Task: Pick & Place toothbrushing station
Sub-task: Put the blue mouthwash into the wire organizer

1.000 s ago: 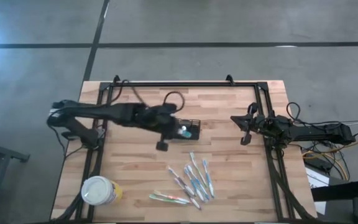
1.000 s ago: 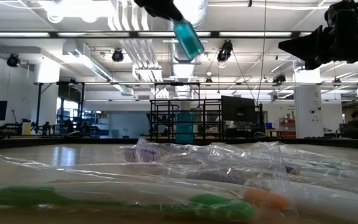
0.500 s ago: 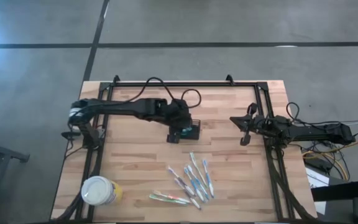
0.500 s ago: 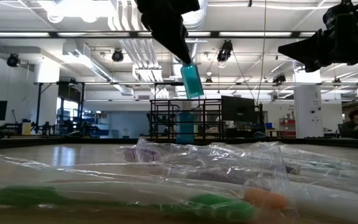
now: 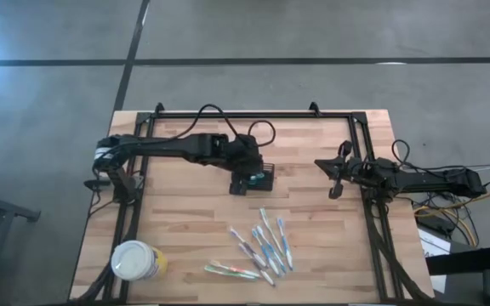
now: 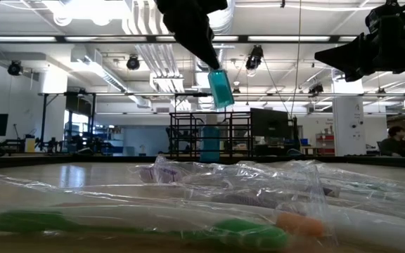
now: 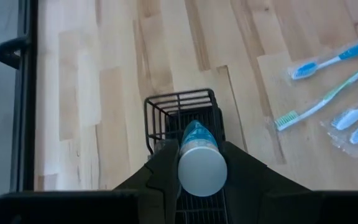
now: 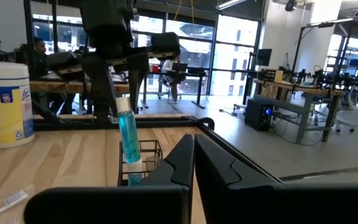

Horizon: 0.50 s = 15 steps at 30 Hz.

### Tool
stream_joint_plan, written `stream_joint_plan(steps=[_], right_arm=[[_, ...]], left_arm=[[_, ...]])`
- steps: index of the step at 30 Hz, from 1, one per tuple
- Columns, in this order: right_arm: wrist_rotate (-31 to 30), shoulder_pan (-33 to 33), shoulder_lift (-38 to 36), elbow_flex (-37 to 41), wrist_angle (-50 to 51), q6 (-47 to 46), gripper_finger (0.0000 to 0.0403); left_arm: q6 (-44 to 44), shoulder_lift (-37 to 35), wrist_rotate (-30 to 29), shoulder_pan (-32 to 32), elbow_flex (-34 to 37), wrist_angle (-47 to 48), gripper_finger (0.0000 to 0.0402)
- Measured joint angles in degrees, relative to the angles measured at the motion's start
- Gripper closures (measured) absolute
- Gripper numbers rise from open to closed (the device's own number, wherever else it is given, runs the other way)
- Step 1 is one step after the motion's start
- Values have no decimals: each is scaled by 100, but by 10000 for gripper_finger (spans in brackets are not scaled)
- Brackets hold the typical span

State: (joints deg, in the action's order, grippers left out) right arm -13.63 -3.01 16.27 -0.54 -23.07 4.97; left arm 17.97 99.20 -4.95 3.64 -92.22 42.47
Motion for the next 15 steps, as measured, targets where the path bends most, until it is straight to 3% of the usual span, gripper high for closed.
stream_joint_plan(steps=[6,15], right_arm=[[0,-1,0,0,-2,13,394],[0,-2,0,0,13,6,394]], left_arm=[[8,-7,296,2,-45,-45,303],[-111,131,267,4,-31,20,303]])
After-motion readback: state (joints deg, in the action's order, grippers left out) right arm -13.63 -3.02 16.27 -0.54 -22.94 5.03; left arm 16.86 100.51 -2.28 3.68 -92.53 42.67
